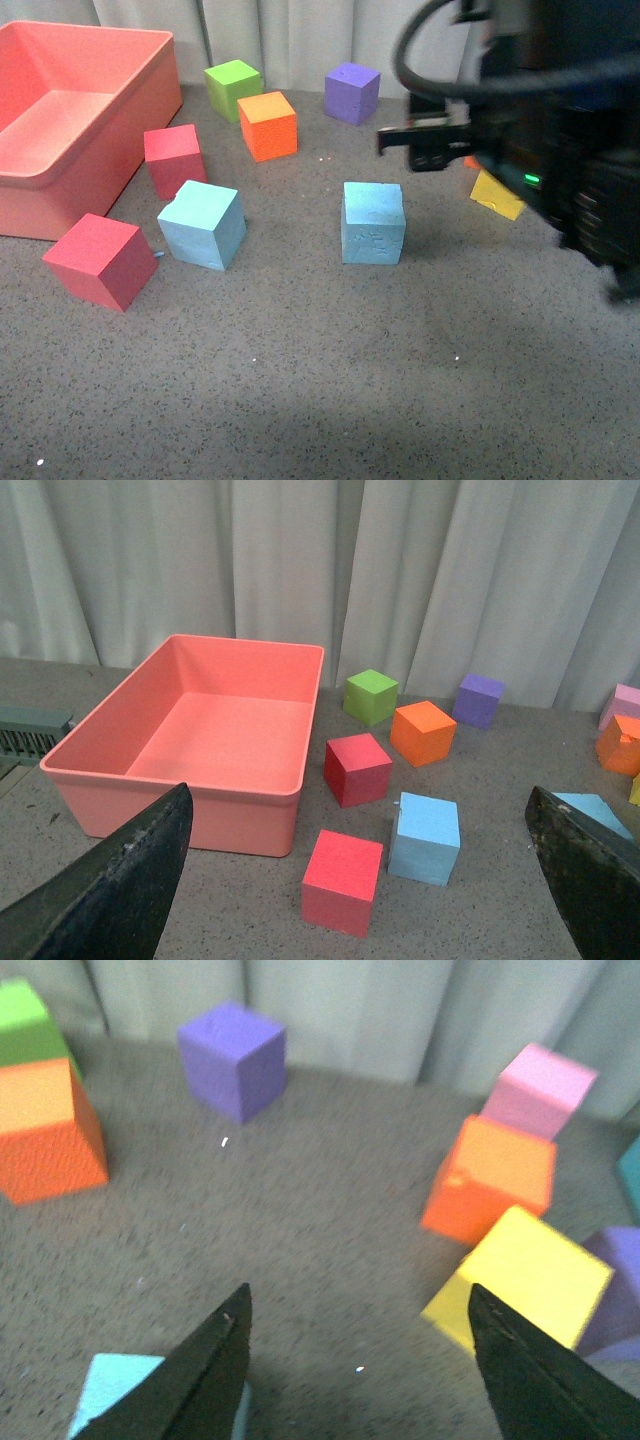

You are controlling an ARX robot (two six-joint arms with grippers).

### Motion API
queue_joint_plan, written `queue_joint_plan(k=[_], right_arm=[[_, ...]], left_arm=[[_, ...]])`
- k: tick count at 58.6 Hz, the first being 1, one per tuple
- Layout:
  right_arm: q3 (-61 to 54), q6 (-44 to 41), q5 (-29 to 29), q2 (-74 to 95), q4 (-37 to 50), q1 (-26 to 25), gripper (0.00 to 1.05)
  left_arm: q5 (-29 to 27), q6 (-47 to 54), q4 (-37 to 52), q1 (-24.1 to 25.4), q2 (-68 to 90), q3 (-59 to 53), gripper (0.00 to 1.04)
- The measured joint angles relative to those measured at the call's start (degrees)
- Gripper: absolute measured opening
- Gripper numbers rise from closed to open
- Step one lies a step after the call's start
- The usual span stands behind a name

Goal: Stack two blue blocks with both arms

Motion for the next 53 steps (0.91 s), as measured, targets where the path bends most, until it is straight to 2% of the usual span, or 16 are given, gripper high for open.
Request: queue_joint_plan(k=[3, 6, 14, 17, 34, 50, 53], right_arm=[[-5.49, -1.03, -0.94, -3.72, 10.58, -1.75, 0.48], [-10.12, -1.90, -2.51, -9.70, 16.20, -3.82, 0.38], [-23.56, -2.93, -7.48, -20.76, 17.55, -8.85, 0.02], [-26.69, -3.15, -9.20, -25.99, 13.79, -10.23, 0.01], [-37.18, -3.17, -14.51, -43.58, 8.24, -15.96, 0.01], [-41.81, -3.15, -17.27, -56.50, 0.13, -18.82, 0.01], [-42.40, -3.15, -19.54, -58.97, -1.70, -20.33, 0.01]], left_arm=[[0.02, 0.02, 0.00, 0.00, 0.02, 0.00, 0.98], [0.07, 0.02, 0.00, 0.00, 0.02, 0.00, 0.98], [0.09, 0.00, 0.00, 0.00, 0.02, 0.00, 0.98], [0.02, 0.00, 0.00, 0.00, 0.02, 0.00, 0.98], [0.04, 0.02, 0.00, 0.00, 0.02, 0.00, 0.98], [0.04, 0.00, 0.00, 0.00, 0.02, 0.00, 0.98], [0.04, 0.02, 0.00, 0.00, 0.02, 0.00, 0.98]])
